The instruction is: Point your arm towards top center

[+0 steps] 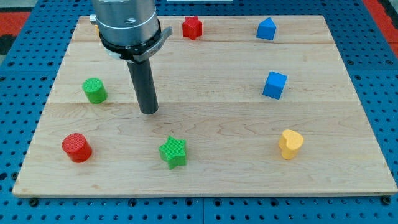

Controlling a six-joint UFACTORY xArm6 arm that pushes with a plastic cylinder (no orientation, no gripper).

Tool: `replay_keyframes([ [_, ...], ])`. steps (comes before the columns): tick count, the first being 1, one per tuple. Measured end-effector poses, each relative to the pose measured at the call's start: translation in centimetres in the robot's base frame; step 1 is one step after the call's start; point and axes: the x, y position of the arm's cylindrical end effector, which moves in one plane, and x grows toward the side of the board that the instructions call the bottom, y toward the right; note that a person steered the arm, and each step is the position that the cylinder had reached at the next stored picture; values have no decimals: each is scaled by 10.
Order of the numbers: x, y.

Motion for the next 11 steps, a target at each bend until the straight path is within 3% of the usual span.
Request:
replay_keyframes([
  [5,1,32],
  [6,-31,51],
  [8,-193,131],
  [9,-230,134],
  [11,-227,7],
])
